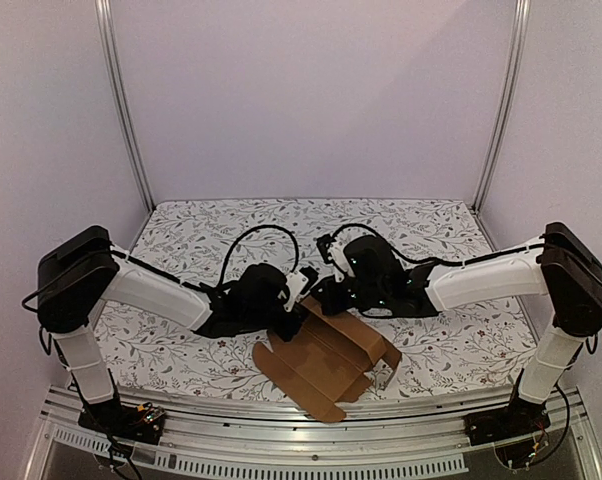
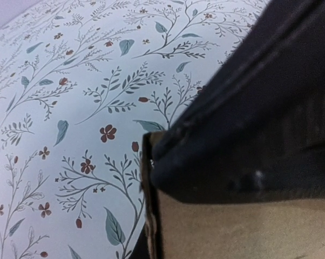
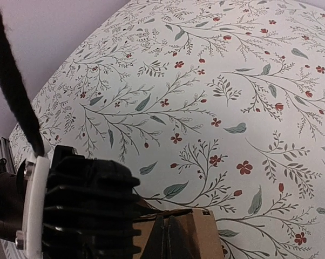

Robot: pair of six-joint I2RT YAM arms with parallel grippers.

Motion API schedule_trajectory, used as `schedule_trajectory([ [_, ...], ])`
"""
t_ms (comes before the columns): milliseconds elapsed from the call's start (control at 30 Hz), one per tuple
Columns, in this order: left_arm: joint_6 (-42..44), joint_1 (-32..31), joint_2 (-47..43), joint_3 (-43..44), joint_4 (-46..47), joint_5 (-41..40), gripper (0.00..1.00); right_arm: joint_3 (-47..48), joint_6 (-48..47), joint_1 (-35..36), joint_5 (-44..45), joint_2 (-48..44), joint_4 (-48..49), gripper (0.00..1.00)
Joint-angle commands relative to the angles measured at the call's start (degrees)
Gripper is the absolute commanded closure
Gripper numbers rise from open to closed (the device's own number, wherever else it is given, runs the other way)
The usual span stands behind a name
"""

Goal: Fold the paper box

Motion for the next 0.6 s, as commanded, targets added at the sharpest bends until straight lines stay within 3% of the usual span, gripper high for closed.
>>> schedule_trajectory([
  [0, 1.01, -0.57, -1.8, -1.2, 0.09, 1.7, 1.0, 1.79, 0.11, 0.31, 0.74, 1.28, 0.69, 1.0],
  [333, 0.41, -0.62, 0.16, -0.56, 0.87, 1.85, 1.0, -3.18, 1.27, 0.84, 1.18, 2.02, 1.2, 1.0],
  [567, 0.48, -0.63, 1.06, -0.86, 2.06, 0.46, 0.93, -4.38, 2.45, 1.16, 1.36, 2.4, 1.8, 1.0],
])
